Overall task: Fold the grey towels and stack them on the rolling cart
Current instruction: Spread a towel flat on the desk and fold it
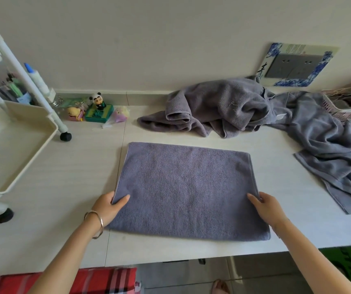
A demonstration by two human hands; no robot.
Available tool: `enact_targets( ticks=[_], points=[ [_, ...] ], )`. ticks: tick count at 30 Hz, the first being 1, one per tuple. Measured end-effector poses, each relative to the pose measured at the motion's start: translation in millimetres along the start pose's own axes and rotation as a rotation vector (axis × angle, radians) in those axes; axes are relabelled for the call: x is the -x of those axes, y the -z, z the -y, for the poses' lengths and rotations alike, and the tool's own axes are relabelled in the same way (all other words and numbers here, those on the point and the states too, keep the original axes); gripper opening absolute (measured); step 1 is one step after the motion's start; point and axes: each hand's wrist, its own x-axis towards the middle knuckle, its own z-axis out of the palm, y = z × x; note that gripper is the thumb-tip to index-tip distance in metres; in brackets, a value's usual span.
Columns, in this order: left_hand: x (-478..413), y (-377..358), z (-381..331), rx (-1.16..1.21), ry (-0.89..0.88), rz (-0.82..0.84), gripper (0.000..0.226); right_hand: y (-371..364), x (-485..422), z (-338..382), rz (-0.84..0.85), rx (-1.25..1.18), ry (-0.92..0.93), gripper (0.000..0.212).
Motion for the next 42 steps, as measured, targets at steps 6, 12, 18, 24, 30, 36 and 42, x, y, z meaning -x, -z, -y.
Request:
enact_targets(
  ticks=[6, 12, 18, 24, 30, 36, 42],
  points=[
    [10, -6, 3, -0.006, -0.071, 0.003, 0.026, -2, 5, -4, -0.118, 0.046, 0.064, 0.038],
    [-6, 6, -19, -0.117, 0.142, 0.088, 0.027, 5, -10, 9, -0.112, -0.010, -0.045, 0.048],
    [-66, -1, -56, 0.045, 0.095, -0.156, 0.030, 0, -49, 34, -0.227, -0.189, -0.080, 0.044],
    [-73, -19, -62, 0.056, -0.236, -0.372, 0.016, -7, -54, 41, -0.395, -0.163, 0.135, 0.024],
    [-58, -34, -55, -0.344, -0.194, -0.547, 0.049, -21, -47, 48, -0.481, 0.055, 0.213, 0.034],
    [23, -133, -28, -0.790, -0.606, -0.227, 0.044, -128, 43, 54, -0.269, 0.384, 0.607, 0.046],
    [20, -135, -22, -0.816, -0.391, -0.226, 0.051, -136, 48, 24, -0.200, 0.600, 0.540, 0.050]
  ],
)
